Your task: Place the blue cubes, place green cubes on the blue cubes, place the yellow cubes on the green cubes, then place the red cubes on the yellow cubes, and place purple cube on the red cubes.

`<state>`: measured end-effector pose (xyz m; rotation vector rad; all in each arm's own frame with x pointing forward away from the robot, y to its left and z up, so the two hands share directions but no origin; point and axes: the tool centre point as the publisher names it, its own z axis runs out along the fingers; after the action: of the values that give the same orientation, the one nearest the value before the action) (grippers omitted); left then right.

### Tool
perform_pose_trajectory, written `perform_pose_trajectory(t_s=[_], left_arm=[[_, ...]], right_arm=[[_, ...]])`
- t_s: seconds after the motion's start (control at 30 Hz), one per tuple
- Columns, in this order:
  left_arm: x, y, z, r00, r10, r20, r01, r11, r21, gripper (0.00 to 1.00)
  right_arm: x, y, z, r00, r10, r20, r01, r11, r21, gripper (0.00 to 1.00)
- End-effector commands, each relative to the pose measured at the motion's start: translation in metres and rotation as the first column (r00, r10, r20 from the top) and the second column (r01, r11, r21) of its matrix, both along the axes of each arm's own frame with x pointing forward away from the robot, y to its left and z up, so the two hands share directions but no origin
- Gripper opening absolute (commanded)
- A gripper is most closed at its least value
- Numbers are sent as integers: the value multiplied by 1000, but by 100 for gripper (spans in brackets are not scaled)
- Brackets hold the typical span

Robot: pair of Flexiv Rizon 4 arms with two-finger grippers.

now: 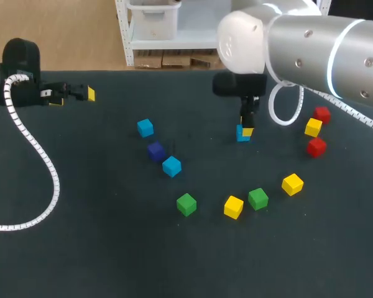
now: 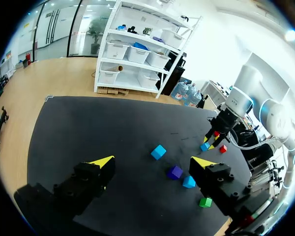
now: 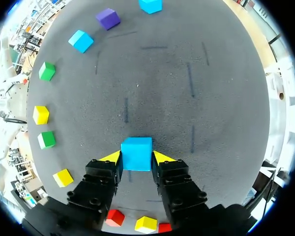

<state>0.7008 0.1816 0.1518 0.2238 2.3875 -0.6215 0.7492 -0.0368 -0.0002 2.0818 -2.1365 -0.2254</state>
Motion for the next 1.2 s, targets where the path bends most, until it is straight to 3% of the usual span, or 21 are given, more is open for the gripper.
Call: perform_pose_trajectory(t_s=[0.03, 0.17, 0.27, 0.33, 0.47, 0.57, 0.7, 0.73, 0.77, 0.87, 1.0, 1.1, 1.2], left_arm=[[0, 2, -1, 1000, -5, 5, 5, 1000, -7, 100], [0, 2, -1, 1000, -5, 5, 5, 1000, -7, 100], [0, 2, -1, 1000, -5, 5, 5, 1000, -7, 100], [0, 2, -1, 1000, -5, 5, 5, 1000, -7, 100], [0, 2, -1, 1000, -5, 5, 5, 1000, -7, 100], [0, 2, -1, 1000, -5, 5, 5, 1000, -7, 100], [0, 2, -1, 1000, -5, 5, 5, 1000, -7, 100], [0, 2, -1, 1000, -5, 5, 5, 1000, -7, 100], [0, 2, -1, 1000, -5, 5, 5, 1000, -7, 100], [0, 2, -1, 1000, -5, 5, 5, 1000, -7, 100], [0, 2, -1, 1000, -5, 5, 5, 1000, -7, 100], [0, 2, -1, 1000, -5, 5, 5, 1000, -7, 100], [0, 2, -1, 1000, -5, 5, 5, 1000, -7, 100]], right_arm=[[1, 0, 0, 1000, 1, -8, -1, 1000, 0, 5], [1, 0, 0, 1000, 5, -9, -5, 1000, 0, 19], [0, 1, 1, 1000, 4, -10, -4, 1000, 2, 18], [-1, 1, 1, 1000, 4, -10, -4, 1000, 0, 24], [-1, 1, 1, 1000, 3, -9, -3, 1000, 1, 56], [-1, 1, 1, 1000, 1, -9, -1, 1000, 3, 98], [-1, 2, 1, 1000, 1, -13, -1, 1000, 3, 100], [-1, 2, 0, 1000, 1, -14, -1, 1000, 3, 94], [-2, 3, 0, 1000, 1, -15, -1, 1000, 2, 50], [-2, 4, 0, 1000, 0, -15, 0, 1000, 1, 38], [-2, 4, -1, 1000, 1, -14, -1, 1000, -2, 9], [-2, 5, -1, 1000, 1, -16, -1, 1000, -2, 1], [-2, 5, -1, 1000, -2, -19, 2, 1000, -2, 0]])
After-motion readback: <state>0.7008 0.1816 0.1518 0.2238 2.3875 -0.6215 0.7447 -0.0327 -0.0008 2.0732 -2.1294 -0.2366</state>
